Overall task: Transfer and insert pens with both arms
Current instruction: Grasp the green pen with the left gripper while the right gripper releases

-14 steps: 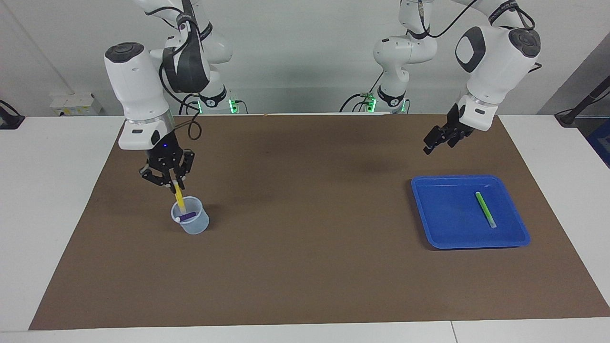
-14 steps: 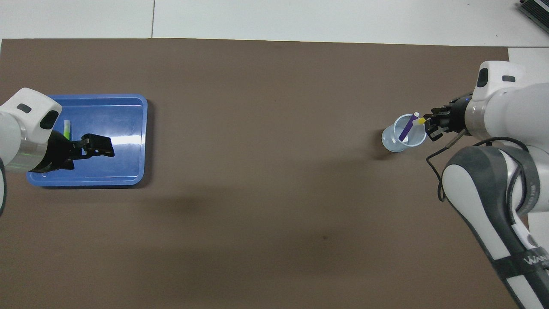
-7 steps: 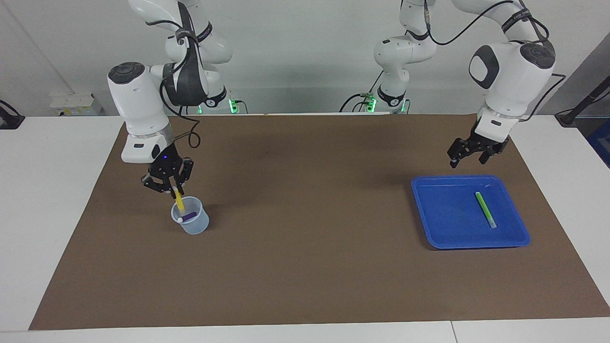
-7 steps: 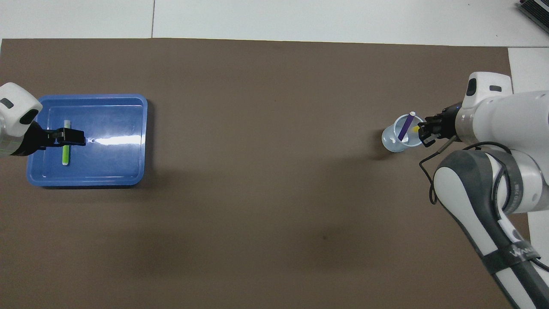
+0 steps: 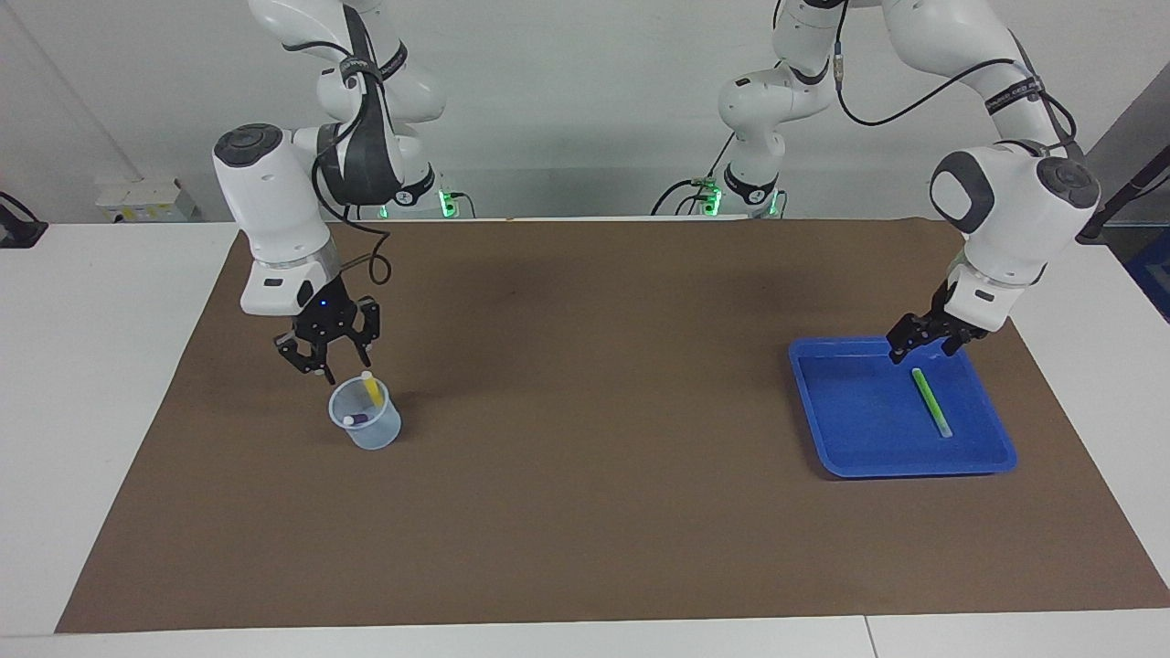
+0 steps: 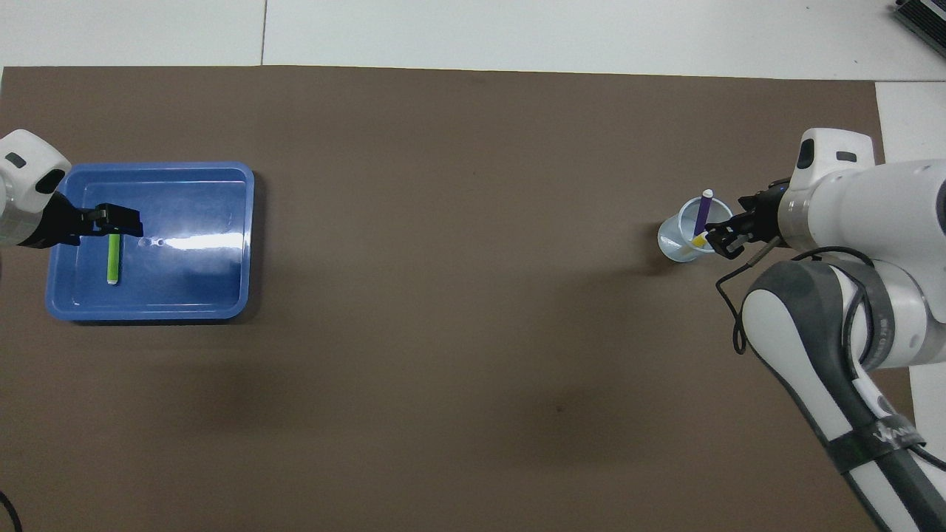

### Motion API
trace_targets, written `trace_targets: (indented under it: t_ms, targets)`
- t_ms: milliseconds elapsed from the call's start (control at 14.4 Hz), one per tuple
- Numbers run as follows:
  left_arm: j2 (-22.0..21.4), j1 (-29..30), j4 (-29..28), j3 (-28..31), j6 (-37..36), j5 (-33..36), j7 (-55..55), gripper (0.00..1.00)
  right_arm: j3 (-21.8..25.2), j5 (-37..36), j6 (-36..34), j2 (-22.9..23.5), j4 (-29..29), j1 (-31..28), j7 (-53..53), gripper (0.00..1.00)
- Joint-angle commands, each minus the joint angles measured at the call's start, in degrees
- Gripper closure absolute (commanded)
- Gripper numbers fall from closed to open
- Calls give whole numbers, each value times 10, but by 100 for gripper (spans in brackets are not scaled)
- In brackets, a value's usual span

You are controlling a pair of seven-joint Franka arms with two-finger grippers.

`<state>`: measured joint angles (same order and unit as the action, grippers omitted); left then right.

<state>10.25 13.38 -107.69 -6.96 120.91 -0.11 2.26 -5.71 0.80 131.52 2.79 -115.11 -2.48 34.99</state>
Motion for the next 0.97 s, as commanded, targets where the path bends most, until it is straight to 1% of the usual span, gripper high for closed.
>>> trace_targets:
  t_ms: [0,139,278,418,487,557,626,696,835,905]
  targets:
    - [42,16,38,-6,5,15,3,0,-5,9,-3,-8,17,0,-7,0]
    - [70,36,49,-6,8,19,25,0,-31,19,-6,-12,35,-1,-12,0]
    - [94,52,53,-6,39,20,54,0,-41,75,-33,-15,52,-1,-46,0]
    - [99,53,53,-6,53,22,62,2,-47,118,-52,-15,63,0,-101,0]
    - [103,50,53,-6,60,22,62,5,-58,133,-57,-15,66,-1,-126,0]
    - [117,47,53,-6,83,21,62,8,-67,150,-60,-16,67,-1,-147,0]
    - [126,47,52,-6,106,21,63,9,-69,166,-61,-16,67,0,-165,0]
    - [131,52,52,-6,110,22,64,9,-76,179,-61,-17,67,-1,-180,0]
    - [143,56,52,-6,128,21,94,15,-82,216,-61,-17,67,0,-212,0]
    - [144,56,50,-6,134,20,98,16,-87,231,-61,-18,67,0,-227,0]
